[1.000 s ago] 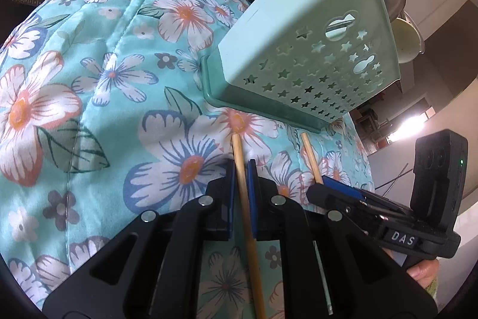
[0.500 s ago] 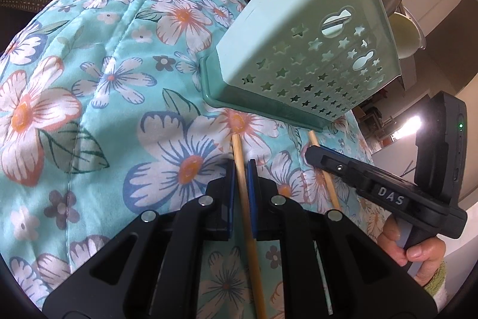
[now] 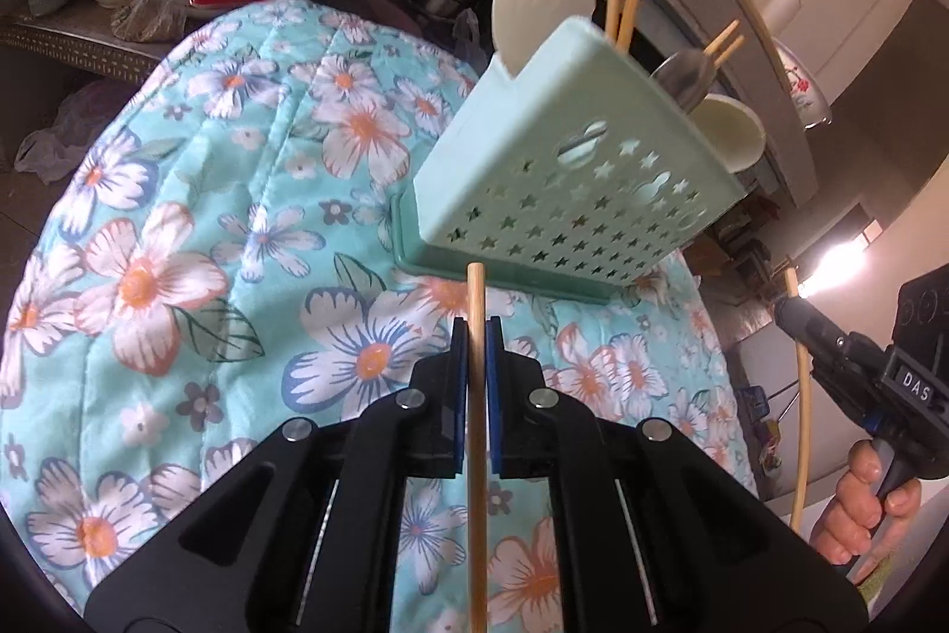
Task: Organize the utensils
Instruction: 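Lift both held chopsticks up above the green holder, then lower both chopsticks toward the green holder openings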
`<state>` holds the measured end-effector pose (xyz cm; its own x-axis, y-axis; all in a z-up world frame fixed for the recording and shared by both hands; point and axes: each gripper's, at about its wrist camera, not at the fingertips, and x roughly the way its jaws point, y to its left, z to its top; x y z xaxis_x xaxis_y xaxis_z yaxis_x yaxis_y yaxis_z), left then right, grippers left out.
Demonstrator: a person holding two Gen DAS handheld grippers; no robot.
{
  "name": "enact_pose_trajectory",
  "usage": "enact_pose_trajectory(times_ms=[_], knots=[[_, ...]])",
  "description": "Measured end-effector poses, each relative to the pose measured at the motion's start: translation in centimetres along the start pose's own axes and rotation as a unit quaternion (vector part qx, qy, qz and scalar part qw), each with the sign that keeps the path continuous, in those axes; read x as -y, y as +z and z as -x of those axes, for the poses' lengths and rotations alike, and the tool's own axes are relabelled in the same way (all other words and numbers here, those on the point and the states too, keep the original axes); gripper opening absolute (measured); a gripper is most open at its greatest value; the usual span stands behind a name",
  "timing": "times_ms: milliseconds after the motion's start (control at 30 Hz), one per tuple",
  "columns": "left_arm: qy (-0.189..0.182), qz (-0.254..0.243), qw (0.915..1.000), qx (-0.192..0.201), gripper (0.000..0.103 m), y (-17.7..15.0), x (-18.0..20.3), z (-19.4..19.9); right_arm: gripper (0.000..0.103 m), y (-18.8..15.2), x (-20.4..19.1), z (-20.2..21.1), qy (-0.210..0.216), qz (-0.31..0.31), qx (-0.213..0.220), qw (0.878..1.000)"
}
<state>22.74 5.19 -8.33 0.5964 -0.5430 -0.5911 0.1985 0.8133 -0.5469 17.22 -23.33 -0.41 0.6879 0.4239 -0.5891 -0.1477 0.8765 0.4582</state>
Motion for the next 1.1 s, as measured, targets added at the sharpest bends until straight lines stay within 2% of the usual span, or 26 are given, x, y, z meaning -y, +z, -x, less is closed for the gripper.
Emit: enact_pose_trajectory(times_ms=[267, 467, 667, 833, 1000, 1100], knots=[[-0.039, -0.035, 0.9948, 0.088, 0.005, 4.5, 4.8, 8.8, 0.006, 0.4, -0.7, 4.0, 0.031, 0.009, 0.038, 0.999], [-0.079, -0.094, 0.9817, 0.146, 0.005, 9.2, 10.2, 14.3, 0.006, 1.1, -0.9, 6.0, 0.034, 0.003, 0.067, 0.997], [-0.107, -0.135, 0.9657, 0.194, 0.005, 14.3, 15.6, 16.7, 0.006, 1.1, -0.4, 6.8, 0.042, -0.015, 0.076, 0.996], [-0.09, -0.165, 0.9453, 0.267, 0.005, 17.6, 19.2, 16.5, 0.006, 0.9, -0.1, 6.8, 0.05, -0.021, 0.074, 0.996], [-0.043, -0.182, 0.9353, 0.301, 0.005, 20.2, 21.3, 12.9, 0.006, 0.8, 0.7, 6.3, 0.059, -0.03, 0.065, 0.996], [-0.012, -0.19, 0.9342, 0.302, 0.005, 21.1, 21.3, 9.5, 0.006, 0.8, 1.2, 5.8, 0.061, -0.035, 0.06, 0.996]])
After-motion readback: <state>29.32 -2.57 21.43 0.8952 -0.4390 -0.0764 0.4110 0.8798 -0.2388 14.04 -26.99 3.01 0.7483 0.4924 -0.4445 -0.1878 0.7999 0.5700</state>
